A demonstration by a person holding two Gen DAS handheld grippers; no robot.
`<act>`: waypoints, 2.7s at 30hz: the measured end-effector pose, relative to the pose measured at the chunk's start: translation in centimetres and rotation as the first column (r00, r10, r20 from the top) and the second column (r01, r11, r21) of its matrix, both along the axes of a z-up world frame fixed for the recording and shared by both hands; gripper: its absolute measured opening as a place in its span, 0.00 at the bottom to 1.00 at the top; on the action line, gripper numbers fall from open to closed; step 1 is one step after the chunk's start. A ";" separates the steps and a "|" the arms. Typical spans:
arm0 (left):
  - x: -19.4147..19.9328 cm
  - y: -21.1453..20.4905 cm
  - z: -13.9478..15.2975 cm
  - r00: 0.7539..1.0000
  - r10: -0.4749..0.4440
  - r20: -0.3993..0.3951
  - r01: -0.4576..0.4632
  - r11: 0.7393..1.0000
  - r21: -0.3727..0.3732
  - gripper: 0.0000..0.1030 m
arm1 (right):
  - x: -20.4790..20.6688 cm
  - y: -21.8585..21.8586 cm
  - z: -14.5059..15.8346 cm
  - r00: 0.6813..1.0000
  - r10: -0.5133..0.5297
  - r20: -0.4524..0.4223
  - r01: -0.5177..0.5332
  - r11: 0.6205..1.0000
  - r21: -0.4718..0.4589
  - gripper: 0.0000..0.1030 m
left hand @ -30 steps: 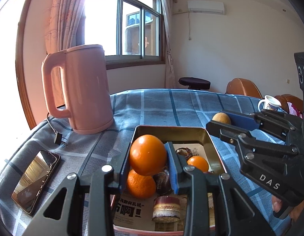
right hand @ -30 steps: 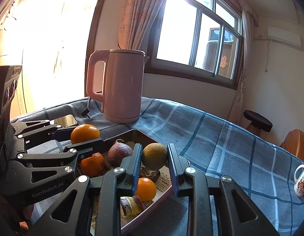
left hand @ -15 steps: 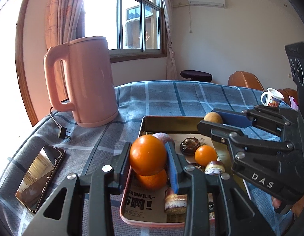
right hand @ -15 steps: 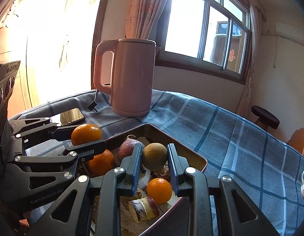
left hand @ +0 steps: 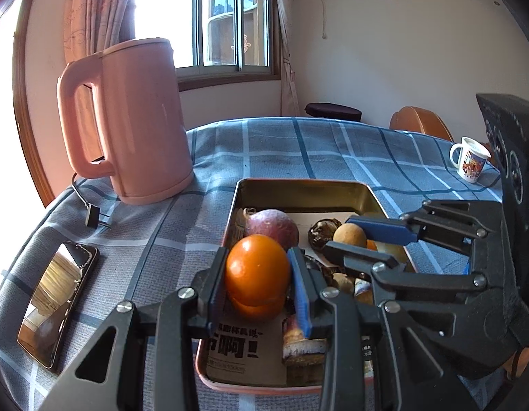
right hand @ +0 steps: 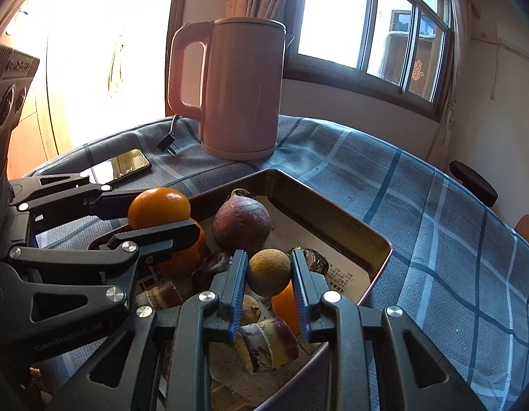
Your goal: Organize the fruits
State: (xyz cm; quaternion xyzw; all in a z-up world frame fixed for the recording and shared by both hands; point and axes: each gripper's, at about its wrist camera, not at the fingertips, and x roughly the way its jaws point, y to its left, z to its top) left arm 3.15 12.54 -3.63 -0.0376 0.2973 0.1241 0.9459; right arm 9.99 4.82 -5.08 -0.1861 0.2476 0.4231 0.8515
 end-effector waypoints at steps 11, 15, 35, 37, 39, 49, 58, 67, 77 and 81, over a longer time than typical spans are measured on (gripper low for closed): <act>-1.1 -0.1 0.7 0.997 0.022 0.078 -0.022 1.000 -0.003 0.70 | 0.0 -1.0 0.0 1.000 -0.021 -0.003 0.021 1.000 0.015 0.54; -1.5 -0.7 1.2 0.994 0.020 0.111 -0.021 1.000 0.010 0.76 | -0.9 -2.1 0.6 0.999 -0.034 0.036 0.032 0.998 0.054 0.67; -3.0 -2.8 3.5 0.979 0.022 0.202 -0.031 0.999 0.041 0.91 | -1.8 -9.6 3.9 0.967 -0.228 0.110 0.199 0.954 0.226 0.78; -3.1 -3.0 3.6 0.978 0.020 0.205 -0.029 0.999 0.043 0.91 | -1.9 -10.1 4.0 0.965 -0.237 0.111 0.206 0.950 0.233 0.79; -3.1 -3.1 3.6 0.978 0.018 0.207 -0.028 0.999 0.046 0.91 | -2.0 -10.3 3.9 0.963 -0.245 0.111 0.214 0.948 0.235 0.79; -3.1 -3.5 3.7 0.978 0.014 0.209 -0.025 0.998 0.051 0.93 | -2.5 -11.7 4.2 0.951 -0.282 0.129 0.241 0.932 0.270 0.81; -3.0 -3.9 3.7 0.979 0.010 0.204 -0.023 0.998 0.059 0.93 | -2.6 -12.3 4.4 0.944 -0.300 0.136 0.252 0.925 0.284 0.84; -2.9 -4.4 3.7 0.979 0.004 0.204 -0.021 0.996 0.082 1.00 | -2.7 -12.5 4.3 0.942 -0.306 0.137 0.258 0.923 0.284 0.85; -3.1 -4.9 3.9 0.977 0.006 0.212 -0.026 0.995 0.091 1.00 | -3.0 -13.1 4.4 0.933 -0.324 0.156 0.271 0.918 0.290 0.85; -3.0 -5.2 4.1 0.978 0.002 0.209 -0.024 0.995 0.102 1.00 | -3.1 -13.6 4.5 0.930 -0.334 0.157 0.278 0.913 0.298 0.85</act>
